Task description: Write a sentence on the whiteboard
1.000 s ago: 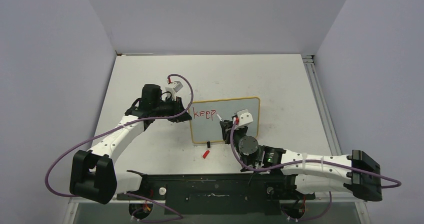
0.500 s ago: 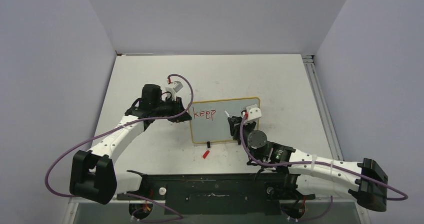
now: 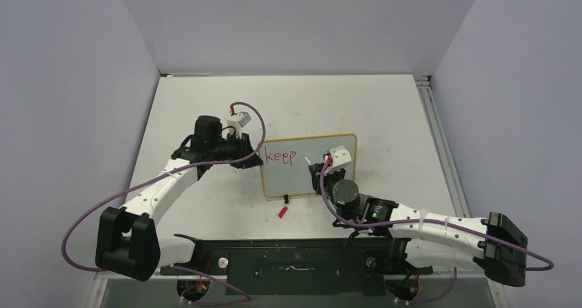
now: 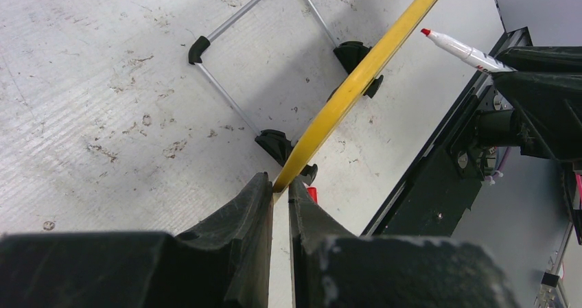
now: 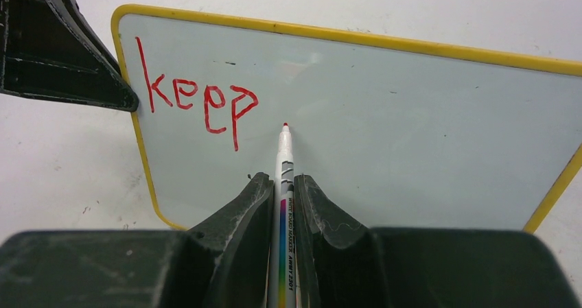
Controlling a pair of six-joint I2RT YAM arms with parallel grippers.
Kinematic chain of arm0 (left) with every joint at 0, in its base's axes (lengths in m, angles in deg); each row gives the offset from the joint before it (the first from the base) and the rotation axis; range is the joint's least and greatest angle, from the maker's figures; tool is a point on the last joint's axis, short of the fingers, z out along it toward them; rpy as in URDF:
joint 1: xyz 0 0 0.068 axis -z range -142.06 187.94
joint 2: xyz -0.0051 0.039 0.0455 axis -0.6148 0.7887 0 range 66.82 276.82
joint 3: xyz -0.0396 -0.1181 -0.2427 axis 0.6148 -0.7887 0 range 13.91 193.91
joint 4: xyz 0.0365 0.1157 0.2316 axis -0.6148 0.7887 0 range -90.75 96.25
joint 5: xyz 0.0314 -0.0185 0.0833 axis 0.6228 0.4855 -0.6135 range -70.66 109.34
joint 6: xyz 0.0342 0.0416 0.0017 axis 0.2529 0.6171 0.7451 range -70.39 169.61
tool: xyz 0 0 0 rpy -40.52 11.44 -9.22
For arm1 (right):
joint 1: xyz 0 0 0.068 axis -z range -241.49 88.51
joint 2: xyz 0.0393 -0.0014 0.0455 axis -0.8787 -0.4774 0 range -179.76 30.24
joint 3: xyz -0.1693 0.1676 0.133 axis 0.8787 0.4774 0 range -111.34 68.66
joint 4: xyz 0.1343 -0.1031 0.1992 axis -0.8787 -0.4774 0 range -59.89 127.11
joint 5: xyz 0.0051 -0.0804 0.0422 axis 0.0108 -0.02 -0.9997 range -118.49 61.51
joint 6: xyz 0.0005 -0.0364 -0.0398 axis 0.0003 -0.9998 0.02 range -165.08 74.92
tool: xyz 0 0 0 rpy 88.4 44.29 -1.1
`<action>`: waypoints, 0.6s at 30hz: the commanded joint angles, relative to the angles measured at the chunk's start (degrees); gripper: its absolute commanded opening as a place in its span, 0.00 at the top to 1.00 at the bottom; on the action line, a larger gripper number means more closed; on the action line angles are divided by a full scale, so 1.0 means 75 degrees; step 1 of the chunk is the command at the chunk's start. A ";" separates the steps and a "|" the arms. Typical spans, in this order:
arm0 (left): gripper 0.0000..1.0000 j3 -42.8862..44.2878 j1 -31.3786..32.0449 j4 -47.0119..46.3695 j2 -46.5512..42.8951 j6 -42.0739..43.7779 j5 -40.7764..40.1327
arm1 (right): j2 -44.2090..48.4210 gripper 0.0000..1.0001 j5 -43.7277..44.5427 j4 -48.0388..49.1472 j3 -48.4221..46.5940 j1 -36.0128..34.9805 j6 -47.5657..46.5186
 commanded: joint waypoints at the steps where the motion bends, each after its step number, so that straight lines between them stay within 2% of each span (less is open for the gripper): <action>1: 1.00 0.0310 0.0022 -0.0028 -0.0212 0.0049 -0.0029 | -0.0151 0.95 0.0028 0.0555 0.0011 0.0064 0.0049; 18: 1.00 0.0316 0.0028 -0.0028 -0.0207 0.0049 -0.0001 | -0.0414 0.95 0.0172 0.0794 0.0037 0.0123 -0.0008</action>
